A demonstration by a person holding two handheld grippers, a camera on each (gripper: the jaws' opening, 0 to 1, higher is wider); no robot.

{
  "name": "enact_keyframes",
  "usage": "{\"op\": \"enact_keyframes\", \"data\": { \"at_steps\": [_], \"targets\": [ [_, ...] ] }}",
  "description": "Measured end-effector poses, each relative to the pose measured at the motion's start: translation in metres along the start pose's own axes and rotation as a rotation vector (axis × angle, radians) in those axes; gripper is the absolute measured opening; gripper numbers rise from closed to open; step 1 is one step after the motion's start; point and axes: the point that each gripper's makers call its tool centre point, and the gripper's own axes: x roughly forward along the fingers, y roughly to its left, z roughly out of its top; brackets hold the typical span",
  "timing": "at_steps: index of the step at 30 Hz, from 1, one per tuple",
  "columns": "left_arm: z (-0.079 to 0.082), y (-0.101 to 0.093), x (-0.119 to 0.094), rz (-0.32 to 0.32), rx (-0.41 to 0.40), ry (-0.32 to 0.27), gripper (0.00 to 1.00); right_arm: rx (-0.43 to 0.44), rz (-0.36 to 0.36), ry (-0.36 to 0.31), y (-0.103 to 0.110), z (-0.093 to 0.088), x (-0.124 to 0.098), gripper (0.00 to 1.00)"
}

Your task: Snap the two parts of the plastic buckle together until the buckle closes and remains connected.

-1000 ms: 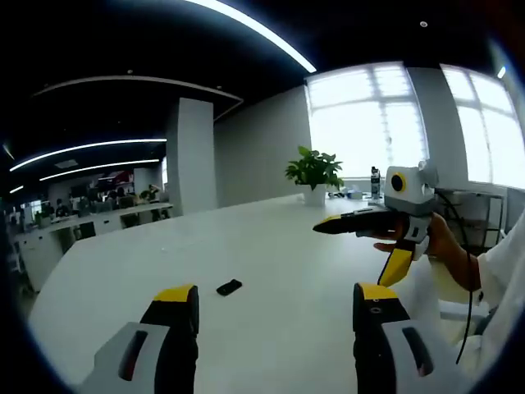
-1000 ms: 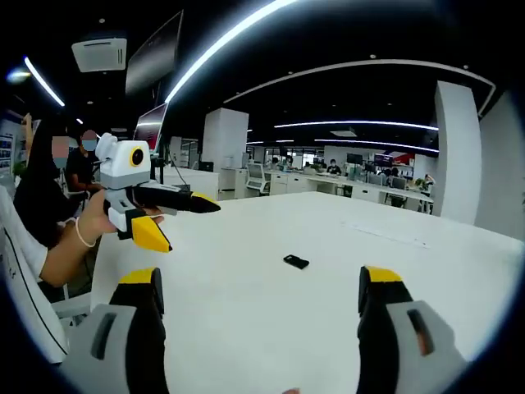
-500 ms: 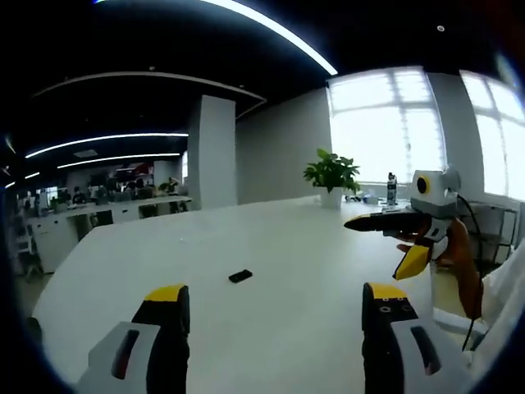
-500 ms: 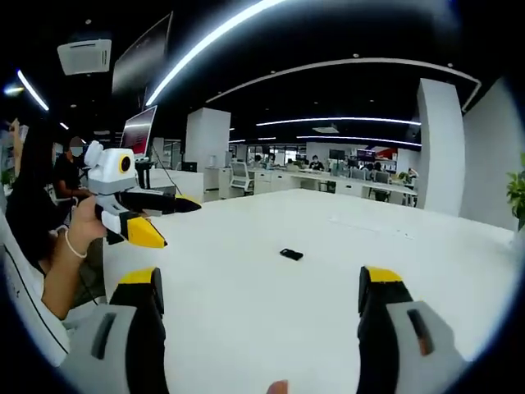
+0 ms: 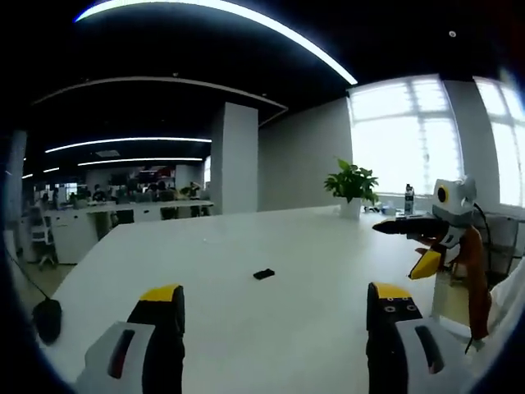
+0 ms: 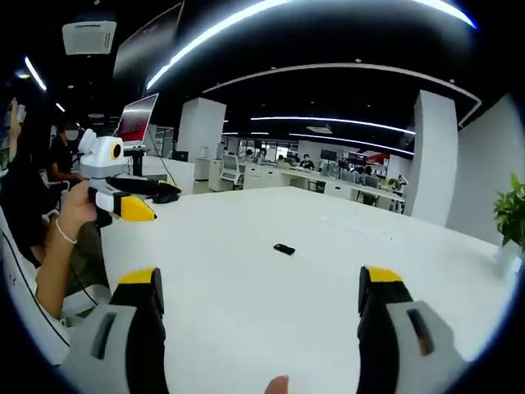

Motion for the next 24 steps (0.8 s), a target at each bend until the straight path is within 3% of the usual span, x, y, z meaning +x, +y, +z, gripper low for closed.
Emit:
{"op": "enact_keyframes", "data": {
  "at_steps": [10, 22, 24],
  "targets": [
    [0.003, 0.004, -0.026, 0.048, -0.023, -0.027, 0.93, 0.005, -0.039, -0.018, 0.005, 0.009, -0.015, 1.0],
    [-0.007, 0.009, -0.046, 0.104, -0.019, -0.018, 0.92, 0.066, -0.187, -0.025, -0.011, -0.005, -0.043, 1.0],
    [-0.014, 0.01, -0.049, 0.133, -0.02, -0.007, 0.91, 0.098, -0.245, -0.036, -0.017, -0.011, -0.054, 1.0]
  ]
}}
